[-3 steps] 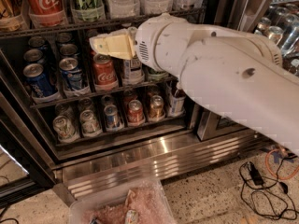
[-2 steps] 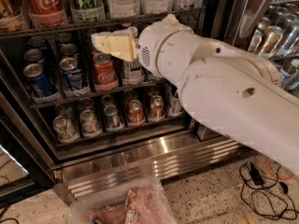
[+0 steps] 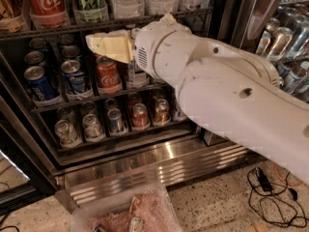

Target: Pick green can from top shelf of fridge

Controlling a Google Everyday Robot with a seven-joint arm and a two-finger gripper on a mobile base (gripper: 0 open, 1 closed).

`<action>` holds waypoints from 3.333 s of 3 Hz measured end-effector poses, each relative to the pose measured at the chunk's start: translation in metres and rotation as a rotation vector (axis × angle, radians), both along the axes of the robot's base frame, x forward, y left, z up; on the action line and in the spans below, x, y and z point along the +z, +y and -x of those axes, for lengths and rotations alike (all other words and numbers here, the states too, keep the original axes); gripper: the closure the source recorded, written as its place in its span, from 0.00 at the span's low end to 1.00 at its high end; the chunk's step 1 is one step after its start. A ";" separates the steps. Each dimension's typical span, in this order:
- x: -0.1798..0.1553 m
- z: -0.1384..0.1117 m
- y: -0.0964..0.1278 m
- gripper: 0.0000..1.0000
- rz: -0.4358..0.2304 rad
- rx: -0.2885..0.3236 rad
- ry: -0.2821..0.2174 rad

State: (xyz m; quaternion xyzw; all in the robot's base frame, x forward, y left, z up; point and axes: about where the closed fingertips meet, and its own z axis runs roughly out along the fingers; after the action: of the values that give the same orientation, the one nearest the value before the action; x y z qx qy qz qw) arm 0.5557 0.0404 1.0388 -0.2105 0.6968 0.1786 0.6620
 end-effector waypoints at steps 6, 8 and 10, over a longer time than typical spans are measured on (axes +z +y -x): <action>0.014 -0.059 0.017 0.00 -0.163 0.009 -0.063; 0.006 -0.117 0.005 0.00 -0.224 -0.054 -0.101; -0.007 -0.126 0.013 0.00 -0.219 -0.048 -0.098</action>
Offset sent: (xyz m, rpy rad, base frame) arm 0.0177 0.0352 0.0011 0.0239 -0.0346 0.0936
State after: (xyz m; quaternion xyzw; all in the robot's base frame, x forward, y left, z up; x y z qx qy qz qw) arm 0.6819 0.0537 1.0319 -0.1289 0.6446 0.2271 0.7185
